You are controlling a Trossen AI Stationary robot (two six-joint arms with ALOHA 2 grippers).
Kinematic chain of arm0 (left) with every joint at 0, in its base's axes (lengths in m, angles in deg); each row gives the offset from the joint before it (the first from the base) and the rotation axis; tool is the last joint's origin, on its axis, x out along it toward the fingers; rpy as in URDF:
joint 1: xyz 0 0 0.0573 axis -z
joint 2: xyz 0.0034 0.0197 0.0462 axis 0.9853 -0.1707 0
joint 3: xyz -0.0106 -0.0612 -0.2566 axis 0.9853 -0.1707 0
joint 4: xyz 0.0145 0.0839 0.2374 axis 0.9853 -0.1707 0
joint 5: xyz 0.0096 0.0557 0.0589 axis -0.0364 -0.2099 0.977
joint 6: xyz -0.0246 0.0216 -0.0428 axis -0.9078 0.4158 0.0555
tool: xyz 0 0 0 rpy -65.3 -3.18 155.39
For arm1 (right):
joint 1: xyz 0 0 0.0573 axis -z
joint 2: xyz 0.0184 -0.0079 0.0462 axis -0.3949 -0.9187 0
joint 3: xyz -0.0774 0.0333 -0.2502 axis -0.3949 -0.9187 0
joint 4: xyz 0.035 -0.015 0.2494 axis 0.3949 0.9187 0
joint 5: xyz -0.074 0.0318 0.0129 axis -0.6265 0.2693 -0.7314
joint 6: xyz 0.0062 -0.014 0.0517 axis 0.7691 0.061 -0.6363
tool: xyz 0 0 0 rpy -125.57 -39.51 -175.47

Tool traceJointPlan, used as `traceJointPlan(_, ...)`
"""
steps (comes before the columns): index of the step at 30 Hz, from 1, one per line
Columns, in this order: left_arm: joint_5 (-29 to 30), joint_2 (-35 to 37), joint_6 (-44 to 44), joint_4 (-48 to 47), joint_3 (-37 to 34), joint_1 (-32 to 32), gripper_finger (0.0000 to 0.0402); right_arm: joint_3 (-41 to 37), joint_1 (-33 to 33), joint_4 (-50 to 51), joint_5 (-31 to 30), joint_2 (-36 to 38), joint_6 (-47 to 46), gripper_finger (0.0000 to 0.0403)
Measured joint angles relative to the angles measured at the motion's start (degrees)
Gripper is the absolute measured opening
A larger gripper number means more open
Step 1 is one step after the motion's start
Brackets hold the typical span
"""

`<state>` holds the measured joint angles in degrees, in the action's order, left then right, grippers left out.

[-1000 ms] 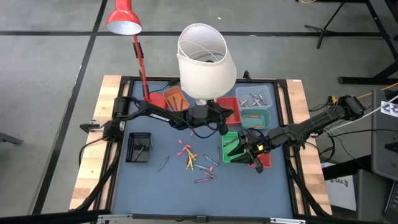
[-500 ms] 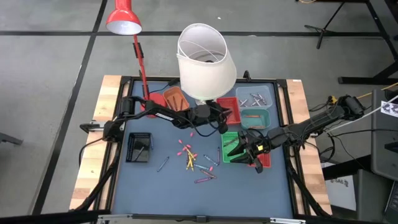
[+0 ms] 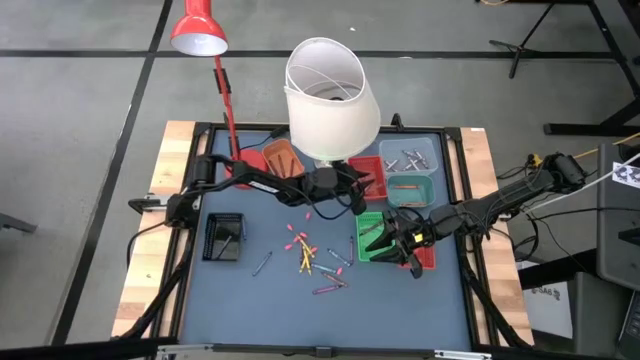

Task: Sort crayons
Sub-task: Put the violet crayon into the green bin

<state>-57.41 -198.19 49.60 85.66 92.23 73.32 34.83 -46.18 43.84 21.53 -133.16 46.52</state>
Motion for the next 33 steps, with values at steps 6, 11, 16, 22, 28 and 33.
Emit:
traceJointPlan(6,-1.8,4.2,4.6,-2.8,0.0,1.7,0.0093,0.0,-0.5,-0.1,0.0,0.0,0.0,0.0131)
traceJointPlan(11,-2.0,9.7,7.4,-12.0,0.0,5.4,0.0093,0.0,-4.6,-0.5,-4.3,0.0,3.6,0.0131)
traceJointPlan(16,-1.8,15.5,7.0,-23.2,0.0,9.7,0.0093,0.0,-10.0,-0.8,-13.6,-0.4,5.5,0.0131)
traceJointPlan(22,-1.5,22.1,3.6,-33.4,0.0,15.7,0.0093,0.0,-14.2,-5.4,-18.9,-4.8,5.8,0.0131)
traceJointPlan(28,2.4,28.0,-2.4,-45.9,0.0,21.9,0.0093,5.5,-14.1,-6.8,-18.9,-14.7,6.2,0.0131)
traceJointPlan(33,4.5,30.5,-10.8,-58.9,0.0,26.6,0.0093,14.9,-14.1,1.7,-19.0,-23.7,11.5,0.0131)
